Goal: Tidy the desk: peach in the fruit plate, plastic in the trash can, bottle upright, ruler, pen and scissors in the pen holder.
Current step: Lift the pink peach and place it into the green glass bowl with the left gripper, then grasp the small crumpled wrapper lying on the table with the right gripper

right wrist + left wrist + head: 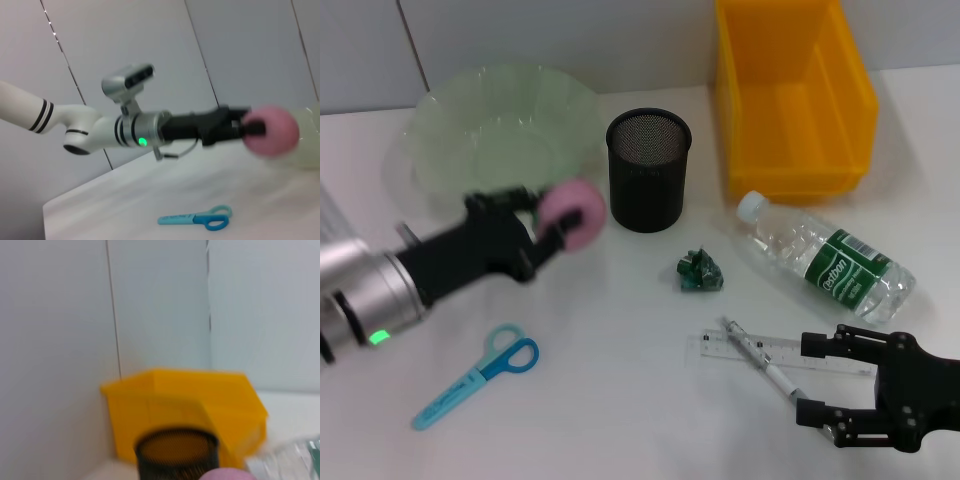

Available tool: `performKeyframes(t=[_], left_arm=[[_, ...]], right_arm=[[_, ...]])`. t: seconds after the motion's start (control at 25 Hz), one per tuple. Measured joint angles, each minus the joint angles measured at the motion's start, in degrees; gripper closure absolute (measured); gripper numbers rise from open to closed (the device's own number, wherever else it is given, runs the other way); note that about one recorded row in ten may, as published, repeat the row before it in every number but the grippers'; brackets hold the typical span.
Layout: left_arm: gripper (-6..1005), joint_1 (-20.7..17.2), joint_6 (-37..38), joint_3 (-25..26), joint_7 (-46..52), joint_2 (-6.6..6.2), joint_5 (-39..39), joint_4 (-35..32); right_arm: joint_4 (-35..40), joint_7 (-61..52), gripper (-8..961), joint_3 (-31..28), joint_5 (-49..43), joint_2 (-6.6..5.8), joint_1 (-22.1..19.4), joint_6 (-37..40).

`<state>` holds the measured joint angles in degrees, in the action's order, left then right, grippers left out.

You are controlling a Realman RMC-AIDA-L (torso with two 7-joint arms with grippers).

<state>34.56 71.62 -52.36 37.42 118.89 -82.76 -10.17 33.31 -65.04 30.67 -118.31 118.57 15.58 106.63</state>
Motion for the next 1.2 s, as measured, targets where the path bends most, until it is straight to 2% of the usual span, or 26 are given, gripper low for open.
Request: performKeyframes(t=[0.08,0.16,0.36,0.4,0.6,0.76,1.0,1.08,1.16,1.2], left_arm=[[642,-1.36,2.14,0.11,1.07,0.07,2.73,-5.92],[653,0.22,-1.83,0.14,1.60,-0.03,6.40,-7.33],[625,5.67,-16.80,0.14,1.66,0.23,10.15,-7.12],[619,7.57,-22.20,-0.04,1.91,0.30,11.83,-6.38],[591,9.58,-28.00,-0.76,5.41,0.24,12.79,-5.69],[569,9.54,-28.65,-1.32,7.22,0.06,12.75,-6.26],[314,8.32,-26.50,-2.10,8.35,-0.13,12.33,-7.27],[235,6.50,-24.36,-3.92,9.90,-0.18,12.24,-9.18],[155,3.01,-19.72,-7.49,11.78,-0.37,12.20,-12.64],[155,1.14,-16.81,-9.34,12.43,-0.48,12.18,-14.49]], right_arm=[[0.03,0.00,127,0.00,0.00,0.00,0.03,0.11],[0.07,-0.04,127,0.00,0.00,0.00,0.07,0.24],[0.06,-0.14,128,0.00,0.01,0.00,0.11,0.37],[0.04,-0.25,128,0.00,0.01,-0.01,0.17,0.41],[0.02,-0.38,128,0.00,0.01,0.00,0.31,0.42],[0.00,-0.43,128,-0.09,0.07,0.00,0.44,0.44],[0.21,-0.49,127,-0.65,0.44,0.02,0.49,0.51],[0.47,-0.95,127,-0.88,0.76,0.05,0.54,0.54],[1.42,-2.68,127,-1.44,1.81,0.07,0.51,0.86],[2.47,-4.02,127,-1.93,2.62,0.06,0.47,1.14]])
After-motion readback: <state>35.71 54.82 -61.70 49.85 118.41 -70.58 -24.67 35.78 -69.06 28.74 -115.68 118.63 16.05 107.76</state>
